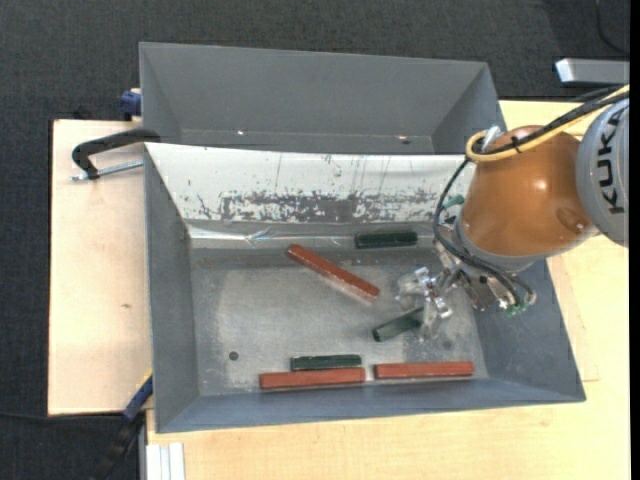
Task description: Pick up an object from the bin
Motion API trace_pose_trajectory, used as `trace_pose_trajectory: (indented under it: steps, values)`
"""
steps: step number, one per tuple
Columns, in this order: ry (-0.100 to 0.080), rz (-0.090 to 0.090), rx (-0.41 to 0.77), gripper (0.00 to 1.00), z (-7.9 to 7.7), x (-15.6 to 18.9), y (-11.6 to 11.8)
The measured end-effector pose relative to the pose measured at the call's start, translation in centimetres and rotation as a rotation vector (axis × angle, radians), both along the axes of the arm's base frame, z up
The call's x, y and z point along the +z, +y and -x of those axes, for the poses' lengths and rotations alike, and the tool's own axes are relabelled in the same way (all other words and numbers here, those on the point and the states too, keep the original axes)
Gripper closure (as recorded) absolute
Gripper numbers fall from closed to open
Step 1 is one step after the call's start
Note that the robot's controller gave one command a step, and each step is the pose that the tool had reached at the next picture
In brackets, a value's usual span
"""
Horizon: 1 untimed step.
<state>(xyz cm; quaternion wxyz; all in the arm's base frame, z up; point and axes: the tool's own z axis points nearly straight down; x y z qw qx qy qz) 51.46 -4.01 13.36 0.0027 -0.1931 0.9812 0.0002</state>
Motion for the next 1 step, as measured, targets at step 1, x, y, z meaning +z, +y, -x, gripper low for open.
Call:
trace_pose_trajectory:
  steps: [1]
  values:
    - [0.0,0.0,-0.042,1.0,-1.43,8.71,-1.04]
